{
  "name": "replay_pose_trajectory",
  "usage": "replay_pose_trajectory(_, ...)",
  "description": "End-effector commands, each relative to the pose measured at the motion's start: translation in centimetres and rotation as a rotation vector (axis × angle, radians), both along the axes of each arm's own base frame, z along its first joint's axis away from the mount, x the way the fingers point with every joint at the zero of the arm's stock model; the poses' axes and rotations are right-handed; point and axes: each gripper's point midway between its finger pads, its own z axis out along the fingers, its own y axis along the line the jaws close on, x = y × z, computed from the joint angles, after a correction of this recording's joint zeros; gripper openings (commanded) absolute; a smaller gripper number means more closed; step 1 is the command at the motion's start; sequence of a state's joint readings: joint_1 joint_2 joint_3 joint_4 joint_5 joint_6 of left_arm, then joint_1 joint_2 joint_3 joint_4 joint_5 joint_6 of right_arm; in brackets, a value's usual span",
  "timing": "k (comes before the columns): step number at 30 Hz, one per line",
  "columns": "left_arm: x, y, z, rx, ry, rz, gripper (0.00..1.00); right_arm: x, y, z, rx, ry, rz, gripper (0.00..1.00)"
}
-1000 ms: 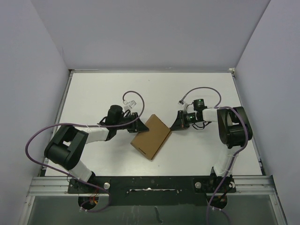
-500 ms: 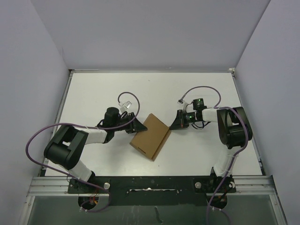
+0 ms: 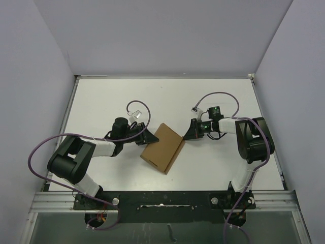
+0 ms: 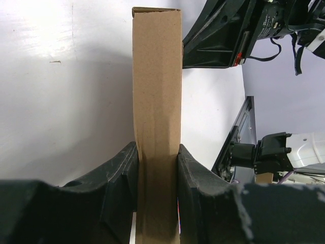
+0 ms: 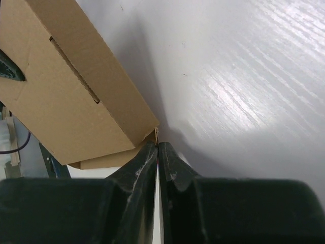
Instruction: Fold the paper box
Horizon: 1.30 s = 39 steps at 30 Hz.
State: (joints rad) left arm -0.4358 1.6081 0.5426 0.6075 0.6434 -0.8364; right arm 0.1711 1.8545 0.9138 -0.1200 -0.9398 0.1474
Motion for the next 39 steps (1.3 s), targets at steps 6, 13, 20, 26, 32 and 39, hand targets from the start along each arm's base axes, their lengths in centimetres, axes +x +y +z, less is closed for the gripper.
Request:
replay_pose_trajectory(6,1.9,1.3,0.2,0.016,-0.068,0.094,0.02,0.3,0.5,1.7,-0.026,-0.124,0.063,0.12)
replay_pose_trajectory(13,1.7,1.3,-0.1,0.012,-0.065,0.078,0.02,0.4,0.3,1.8,-0.035,-0.141,0.078,0.24)
replay_pose_trajectory(20,1.6,1.3,-0.6,0.002,-0.048,0.062,0.02,1.6,0.3,3.4,-0.014,-0.253,0.121,0.32)
replay_pose_trajectory(26,1.7,1.5,-0.9,-0.014,-0.030,0.061,0.01,1.9,1.3,4.7,0.096,-0.360,0.221,0.45)
replay_pose_trajectory(32,1.4,2.0,-1.5,-0.002,0.003,0.043,0.01,1.6,1.5,7.2,0.194,-0.524,0.198,0.62)
replay_pose_trajectory(39,1.6,2.3,-2.1,-0.007,0.027,0.042,0.01,1.7,0.9,3.8,0.196,-0.299,0.111,0.60)
